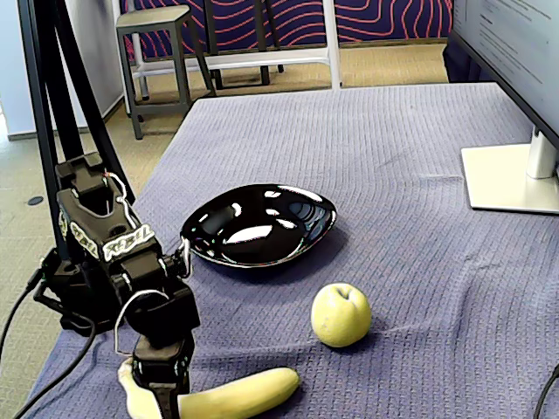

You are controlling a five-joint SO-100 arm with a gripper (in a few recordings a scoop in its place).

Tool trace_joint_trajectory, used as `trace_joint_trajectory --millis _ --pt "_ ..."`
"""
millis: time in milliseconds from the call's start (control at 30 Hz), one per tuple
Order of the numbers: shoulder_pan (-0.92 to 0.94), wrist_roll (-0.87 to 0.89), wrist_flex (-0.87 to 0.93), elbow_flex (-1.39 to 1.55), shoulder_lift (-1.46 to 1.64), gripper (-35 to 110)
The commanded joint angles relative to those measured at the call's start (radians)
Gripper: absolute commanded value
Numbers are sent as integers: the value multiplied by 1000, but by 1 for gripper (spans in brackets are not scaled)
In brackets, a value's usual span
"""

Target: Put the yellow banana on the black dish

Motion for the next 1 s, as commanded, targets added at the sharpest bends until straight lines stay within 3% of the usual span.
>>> trace_joint_trajectory --millis 0,133,233,967 --pt "-38 12 6 -2 92 15" --pt "-38 12 8 -2 91 11" --pt "-32 -5 0 -3 86 0" --pt "-49 21 213 -155 252 0"
